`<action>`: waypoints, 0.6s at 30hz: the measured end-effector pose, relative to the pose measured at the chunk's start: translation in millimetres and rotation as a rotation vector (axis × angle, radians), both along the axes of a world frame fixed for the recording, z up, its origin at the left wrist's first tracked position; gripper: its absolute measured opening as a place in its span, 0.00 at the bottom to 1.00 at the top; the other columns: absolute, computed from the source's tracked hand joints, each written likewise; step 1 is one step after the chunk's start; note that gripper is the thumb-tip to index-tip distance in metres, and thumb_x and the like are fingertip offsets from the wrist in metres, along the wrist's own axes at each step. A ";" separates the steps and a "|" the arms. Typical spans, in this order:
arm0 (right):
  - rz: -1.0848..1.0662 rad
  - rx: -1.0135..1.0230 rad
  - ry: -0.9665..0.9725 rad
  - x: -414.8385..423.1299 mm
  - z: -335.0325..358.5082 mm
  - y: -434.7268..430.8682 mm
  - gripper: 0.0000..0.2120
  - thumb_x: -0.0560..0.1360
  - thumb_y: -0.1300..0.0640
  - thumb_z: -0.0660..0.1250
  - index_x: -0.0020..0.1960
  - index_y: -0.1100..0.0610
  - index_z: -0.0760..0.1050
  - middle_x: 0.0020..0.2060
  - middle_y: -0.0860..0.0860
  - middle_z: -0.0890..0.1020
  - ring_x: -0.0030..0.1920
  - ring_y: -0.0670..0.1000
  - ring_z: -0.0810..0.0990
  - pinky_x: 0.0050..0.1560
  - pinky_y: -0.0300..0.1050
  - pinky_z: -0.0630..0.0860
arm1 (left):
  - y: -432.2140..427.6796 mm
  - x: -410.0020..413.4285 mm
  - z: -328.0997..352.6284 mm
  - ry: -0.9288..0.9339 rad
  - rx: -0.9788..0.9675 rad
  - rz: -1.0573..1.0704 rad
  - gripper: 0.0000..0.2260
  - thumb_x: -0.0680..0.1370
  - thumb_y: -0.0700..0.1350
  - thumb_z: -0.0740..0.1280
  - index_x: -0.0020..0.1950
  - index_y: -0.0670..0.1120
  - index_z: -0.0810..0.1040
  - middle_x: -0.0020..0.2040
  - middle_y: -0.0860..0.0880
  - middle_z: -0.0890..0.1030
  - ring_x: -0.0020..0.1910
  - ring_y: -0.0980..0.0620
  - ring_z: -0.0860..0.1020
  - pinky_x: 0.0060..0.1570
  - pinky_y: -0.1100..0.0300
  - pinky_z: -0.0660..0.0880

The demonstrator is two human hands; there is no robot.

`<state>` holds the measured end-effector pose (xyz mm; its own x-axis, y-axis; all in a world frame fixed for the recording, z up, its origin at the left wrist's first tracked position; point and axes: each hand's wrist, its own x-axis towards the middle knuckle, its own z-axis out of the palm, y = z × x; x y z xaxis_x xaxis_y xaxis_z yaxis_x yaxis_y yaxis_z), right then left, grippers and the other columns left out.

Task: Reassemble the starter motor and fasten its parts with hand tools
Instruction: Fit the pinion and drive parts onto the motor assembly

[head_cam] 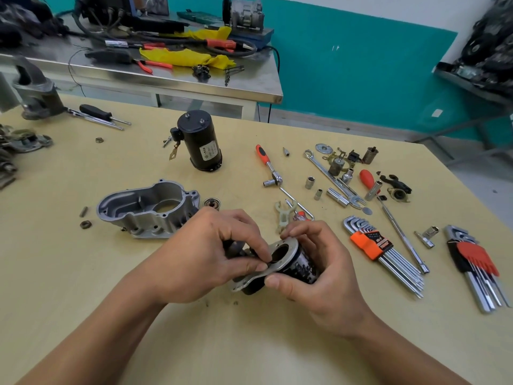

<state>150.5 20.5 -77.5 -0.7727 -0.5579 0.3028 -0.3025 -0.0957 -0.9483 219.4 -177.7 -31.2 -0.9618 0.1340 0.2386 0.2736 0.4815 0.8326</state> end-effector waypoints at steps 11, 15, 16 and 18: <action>0.132 0.093 -0.404 -11.5 12.3 8.2 0.33 0.54 0.60 0.83 0.52 0.62 0.69 0.42 0.52 0.81 0.36 0.56 0.80 0.36 0.56 0.80 | 1.1 -4.7 -4.9 0.058 -0.067 -0.019 0.09 0.74 0.39 0.75 0.51 0.50 0.87 0.42 0.55 0.83 0.43 0.51 0.76 0.40 0.52 0.74; 0.149 0.114 -0.411 -16.7 16.2 14.2 0.29 0.55 0.62 0.83 0.51 0.59 0.74 0.43 0.50 0.82 0.39 0.56 0.83 0.37 0.56 0.82 | 2.8 -5.0 -6.3 0.072 -0.096 -0.018 0.12 0.75 0.40 0.74 0.56 0.51 0.86 0.43 0.56 0.82 0.41 0.56 0.74 0.40 0.61 0.73; 0.123 0.122 -0.393 -17.4 16.2 14.1 0.26 0.54 0.61 0.83 0.49 0.56 0.76 0.43 0.48 0.82 0.39 0.56 0.82 0.38 0.57 0.81 | 2.9 -5.3 -7.0 0.065 -0.110 -0.011 0.12 0.75 0.41 0.73 0.57 0.52 0.85 0.43 0.56 0.82 0.42 0.55 0.74 0.40 0.63 0.72; 0.085 0.097 -0.391 -17.4 16.6 12.5 0.23 0.54 0.60 0.83 0.46 0.52 0.80 0.42 0.48 0.83 0.38 0.55 0.83 0.36 0.56 0.81 | 3.0 -6.3 -8.3 0.049 -0.135 0.003 0.12 0.77 0.41 0.72 0.58 0.54 0.85 0.45 0.57 0.81 0.45 0.52 0.76 0.42 0.63 0.71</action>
